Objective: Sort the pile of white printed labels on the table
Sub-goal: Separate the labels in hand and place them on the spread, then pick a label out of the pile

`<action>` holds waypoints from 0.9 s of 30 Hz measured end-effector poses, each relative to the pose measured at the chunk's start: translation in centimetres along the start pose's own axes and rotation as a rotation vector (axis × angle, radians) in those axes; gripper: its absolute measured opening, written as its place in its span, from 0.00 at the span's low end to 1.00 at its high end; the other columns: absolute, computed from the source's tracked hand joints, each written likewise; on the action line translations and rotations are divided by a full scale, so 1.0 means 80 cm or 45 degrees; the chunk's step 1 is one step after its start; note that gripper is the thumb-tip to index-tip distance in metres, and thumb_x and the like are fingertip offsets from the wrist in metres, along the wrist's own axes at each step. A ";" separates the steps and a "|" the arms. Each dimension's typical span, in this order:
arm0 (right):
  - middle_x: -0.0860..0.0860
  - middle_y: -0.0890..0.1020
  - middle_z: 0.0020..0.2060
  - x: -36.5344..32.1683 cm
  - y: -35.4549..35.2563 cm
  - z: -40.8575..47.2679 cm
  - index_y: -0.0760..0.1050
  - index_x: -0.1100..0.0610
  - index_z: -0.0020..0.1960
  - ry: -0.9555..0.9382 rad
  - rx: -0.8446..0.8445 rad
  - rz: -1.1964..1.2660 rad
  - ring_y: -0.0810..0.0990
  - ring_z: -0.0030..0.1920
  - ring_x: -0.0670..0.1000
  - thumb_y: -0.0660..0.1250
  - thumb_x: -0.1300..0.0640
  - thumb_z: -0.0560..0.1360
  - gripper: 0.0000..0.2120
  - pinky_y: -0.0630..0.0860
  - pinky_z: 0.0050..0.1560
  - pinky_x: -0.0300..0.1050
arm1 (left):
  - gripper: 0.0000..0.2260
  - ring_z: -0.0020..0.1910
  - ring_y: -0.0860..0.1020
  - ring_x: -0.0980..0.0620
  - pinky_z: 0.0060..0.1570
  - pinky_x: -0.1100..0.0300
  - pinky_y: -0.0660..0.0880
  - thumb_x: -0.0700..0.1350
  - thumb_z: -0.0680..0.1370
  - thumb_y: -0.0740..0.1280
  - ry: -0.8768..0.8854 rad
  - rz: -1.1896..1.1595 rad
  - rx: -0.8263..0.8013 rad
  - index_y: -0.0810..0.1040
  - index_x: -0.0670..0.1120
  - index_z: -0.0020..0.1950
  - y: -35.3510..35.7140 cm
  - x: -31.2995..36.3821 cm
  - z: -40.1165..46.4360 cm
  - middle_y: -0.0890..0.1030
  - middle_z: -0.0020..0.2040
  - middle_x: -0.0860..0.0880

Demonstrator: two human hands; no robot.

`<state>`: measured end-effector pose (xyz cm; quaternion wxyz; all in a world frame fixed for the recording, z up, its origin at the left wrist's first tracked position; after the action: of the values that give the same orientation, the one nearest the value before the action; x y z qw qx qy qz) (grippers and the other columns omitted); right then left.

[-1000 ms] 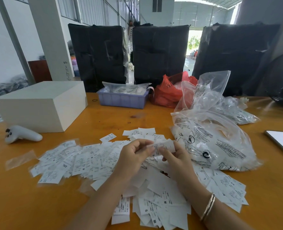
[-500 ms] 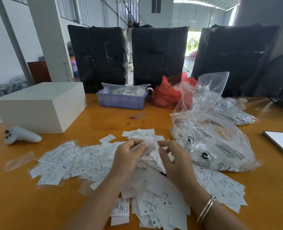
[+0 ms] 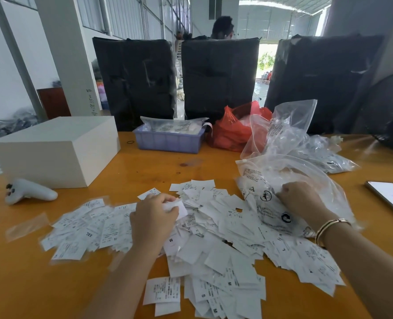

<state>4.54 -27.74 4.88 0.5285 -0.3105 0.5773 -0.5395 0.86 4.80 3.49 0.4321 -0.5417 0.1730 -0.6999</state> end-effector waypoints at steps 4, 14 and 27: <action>0.54 0.80 0.38 -0.002 0.004 -0.003 0.77 0.56 0.37 0.033 0.152 0.085 0.76 0.39 0.55 0.66 0.55 0.75 0.09 0.73 0.40 0.46 | 0.08 0.63 0.69 0.49 0.57 0.52 0.65 0.52 0.77 0.67 0.053 0.116 0.066 0.79 0.55 0.55 0.001 0.003 0.000 0.75 0.62 0.53; 0.50 0.83 0.44 -0.014 -0.016 -0.032 0.81 0.58 0.48 -0.116 0.616 0.761 0.76 0.40 0.49 0.65 0.55 0.77 0.08 0.73 0.43 0.39 | 0.04 0.59 0.71 0.51 0.52 0.59 0.64 0.47 0.77 0.67 0.319 -0.122 0.035 0.81 0.52 0.50 0.010 0.018 -0.008 0.79 0.53 0.55; 0.43 0.79 0.28 -0.120 0.025 -0.138 0.77 0.57 0.37 -0.523 -0.311 1.355 0.74 0.30 0.41 0.57 0.58 0.81 0.17 0.71 0.34 0.32 | 0.13 0.46 0.80 0.60 0.44 0.67 0.76 0.59 0.78 0.61 0.189 -1.024 -0.665 0.80 0.55 0.54 0.013 0.046 -0.033 0.84 0.45 0.55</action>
<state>-3.06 -15.13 4.06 0.7884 -0.1347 0.5974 -0.0580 -1.24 0.71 4.07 -0.0367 -0.6047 0.1503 -0.7813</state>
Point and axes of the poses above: each hand's wrist, its own z-axis towards the middle knuckle, its own y-axis out of the palm, x = y × z, the point moved 2 cm from there along z, towards the middle knuckle
